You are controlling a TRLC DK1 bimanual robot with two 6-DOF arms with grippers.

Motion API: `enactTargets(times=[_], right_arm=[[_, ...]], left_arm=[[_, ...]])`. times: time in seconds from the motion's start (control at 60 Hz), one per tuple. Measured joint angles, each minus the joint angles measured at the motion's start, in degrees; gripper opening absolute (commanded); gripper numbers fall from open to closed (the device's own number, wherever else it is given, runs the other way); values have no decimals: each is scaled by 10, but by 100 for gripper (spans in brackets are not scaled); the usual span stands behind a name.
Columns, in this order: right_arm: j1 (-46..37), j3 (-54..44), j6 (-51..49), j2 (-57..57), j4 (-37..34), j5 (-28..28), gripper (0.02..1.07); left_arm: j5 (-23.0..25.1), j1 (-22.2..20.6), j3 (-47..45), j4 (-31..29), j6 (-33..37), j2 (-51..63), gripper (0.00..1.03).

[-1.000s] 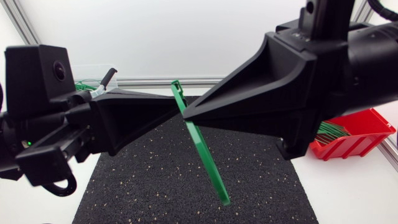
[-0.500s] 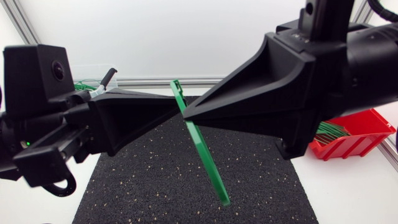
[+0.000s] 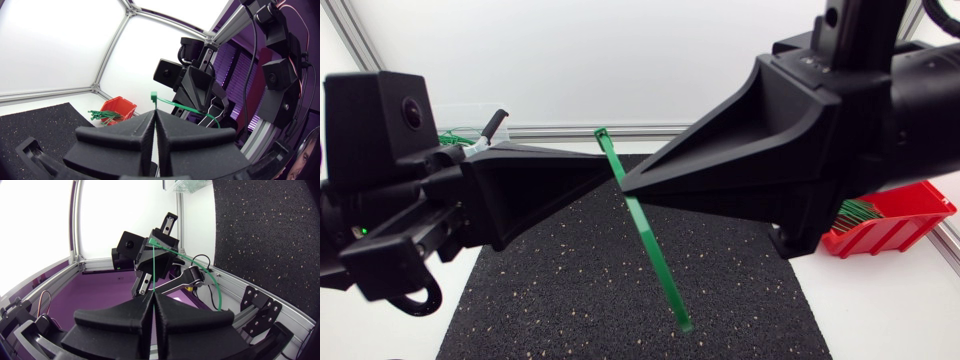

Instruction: Take a green cable tie from the red box, thread the tail through the head to close it, then place it in the transparent bin on the left.

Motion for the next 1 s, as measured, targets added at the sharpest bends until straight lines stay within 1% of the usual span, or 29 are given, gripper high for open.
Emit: enactTargets(times=[1.0], right_arm=[[0,-2,0,-7,0,6,8]], left_arm=[[-3,-4,0,0,0,-2,4]])
